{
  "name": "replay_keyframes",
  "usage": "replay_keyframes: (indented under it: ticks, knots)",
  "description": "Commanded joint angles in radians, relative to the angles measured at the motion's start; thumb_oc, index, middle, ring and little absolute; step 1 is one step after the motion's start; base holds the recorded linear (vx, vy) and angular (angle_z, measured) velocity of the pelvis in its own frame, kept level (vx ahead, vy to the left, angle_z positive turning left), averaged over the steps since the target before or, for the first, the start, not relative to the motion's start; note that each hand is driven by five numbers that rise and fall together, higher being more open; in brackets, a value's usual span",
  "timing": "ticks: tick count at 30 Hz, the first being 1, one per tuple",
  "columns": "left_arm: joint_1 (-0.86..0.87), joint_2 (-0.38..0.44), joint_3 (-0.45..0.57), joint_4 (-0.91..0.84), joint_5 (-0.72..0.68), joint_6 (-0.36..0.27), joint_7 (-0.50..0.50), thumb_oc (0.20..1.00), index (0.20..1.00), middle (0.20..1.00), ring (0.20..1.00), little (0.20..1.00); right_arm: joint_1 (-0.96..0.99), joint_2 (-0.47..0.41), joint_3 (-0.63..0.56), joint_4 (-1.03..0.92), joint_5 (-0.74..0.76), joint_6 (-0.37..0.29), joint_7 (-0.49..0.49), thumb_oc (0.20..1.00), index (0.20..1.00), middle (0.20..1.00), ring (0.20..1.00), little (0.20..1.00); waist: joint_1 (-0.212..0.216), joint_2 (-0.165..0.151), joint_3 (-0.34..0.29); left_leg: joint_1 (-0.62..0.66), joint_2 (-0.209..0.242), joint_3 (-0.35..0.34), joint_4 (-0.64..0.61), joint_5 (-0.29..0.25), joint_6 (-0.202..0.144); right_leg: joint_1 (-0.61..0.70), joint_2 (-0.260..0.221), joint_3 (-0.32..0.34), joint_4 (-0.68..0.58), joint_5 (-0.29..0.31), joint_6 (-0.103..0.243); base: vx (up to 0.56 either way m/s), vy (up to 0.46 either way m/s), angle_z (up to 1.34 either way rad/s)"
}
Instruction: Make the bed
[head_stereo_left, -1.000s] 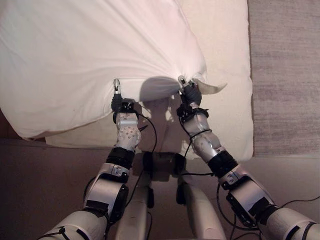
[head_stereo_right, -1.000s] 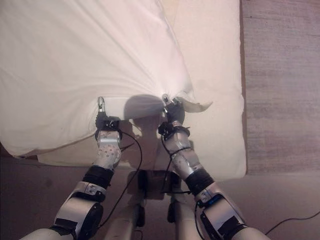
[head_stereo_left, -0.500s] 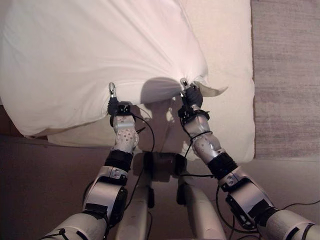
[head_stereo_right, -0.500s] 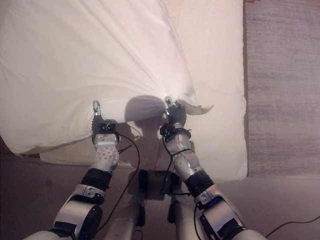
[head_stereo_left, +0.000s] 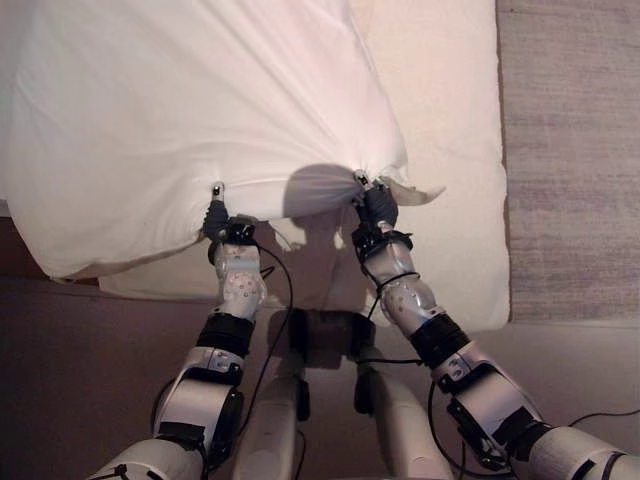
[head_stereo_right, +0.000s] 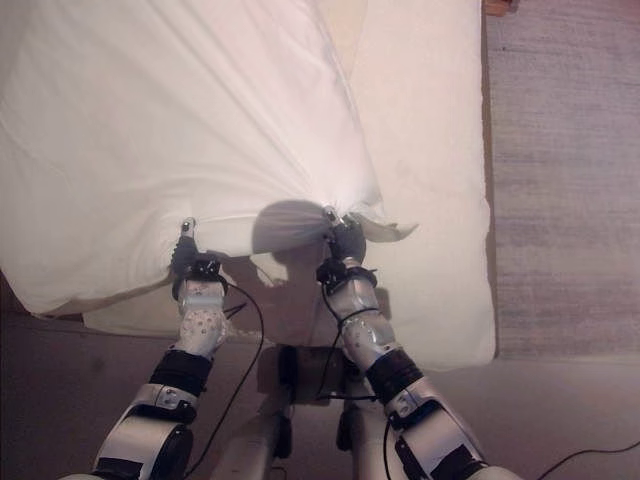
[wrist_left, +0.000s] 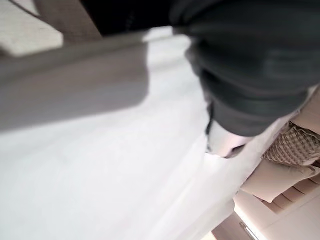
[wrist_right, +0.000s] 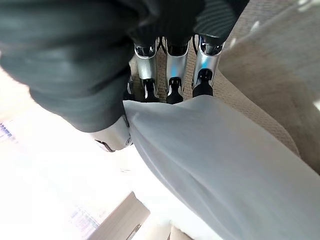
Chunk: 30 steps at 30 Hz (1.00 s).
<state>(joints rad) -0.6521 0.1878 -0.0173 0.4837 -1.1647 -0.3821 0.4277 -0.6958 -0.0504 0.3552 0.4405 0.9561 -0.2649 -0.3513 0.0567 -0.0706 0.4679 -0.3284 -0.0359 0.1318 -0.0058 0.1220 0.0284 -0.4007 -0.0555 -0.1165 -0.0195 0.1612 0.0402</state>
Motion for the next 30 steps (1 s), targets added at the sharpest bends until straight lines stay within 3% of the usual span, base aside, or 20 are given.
replay_keyframes:
  ticks: [1,15,24,27,30]
  knots:
    - [0.101,0.196,0.156,0.01,0.072,-0.088,-0.031,0.2,0.2,0.2,0.2,0.2,0.203,-0.133,-0.261,-0.023,0.042,-0.141,-0.008,0.2,0.2,0.2,0.2,0.2,-0.021,0.052,-0.141,-0.003,-0.034,-0.034,0.087,-0.12,-0.027,0.023,-0.05,0.003,0.152,-0.092,0.075,0.0,0.0,0.0]
    - [0.207,0.129,0.122,-0.072,0.079,-0.029,-0.137,0.2,0.2,0.2,0.2,0.2,0.346,-0.069,-0.244,0.01,0.095,-0.072,0.089,0.2,0.2,0.2,0.2,0.2,-0.04,0.107,-0.202,0.204,-0.031,-0.082,0.048,-0.126,-0.036,0.151,-0.038,0.011,0.29,-0.225,0.046,0.03,-0.033,0.09]
    - [0.276,0.099,0.134,-0.083,0.085,-0.006,-0.181,0.2,0.2,0.2,0.2,0.2,0.397,-0.067,-0.258,-0.01,0.153,-0.064,0.129,0.2,0.2,0.2,0.2,0.2,-0.051,0.113,-0.242,0.245,-0.021,-0.102,0.133,-0.142,-0.069,0.272,-0.036,-0.04,0.256,-0.245,0.025,0.02,-0.061,0.21]
    - [0.309,0.088,0.14,-0.091,0.083,0.0,-0.195,0.2,0.2,0.2,0.2,0.2,0.423,-0.069,-0.264,-0.033,0.154,-0.066,0.137,0.2,0.2,0.2,0.2,0.2,-0.064,0.105,-0.266,0.26,0.02,-0.108,0.153,-0.149,-0.077,0.319,-0.053,-0.058,0.247,-0.249,0.03,0.07,0.067,0.48]
    - [0.333,0.081,0.148,-0.092,0.067,-0.013,-0.198,0.2,0.2,0.2,0.2,0.2,0.429,-0.072,-0.248,-0.04,0.16,-0.063,0.139,0.2,0.2,0.2,0.2,0.2,-0.063,0.082,-0.289,0.281,0.132,-0.138,0.123,-0.11,-0.103,0.363,-0.095,-0.035,0.213,-0.237,0.056,0.08,0.259,0.38]
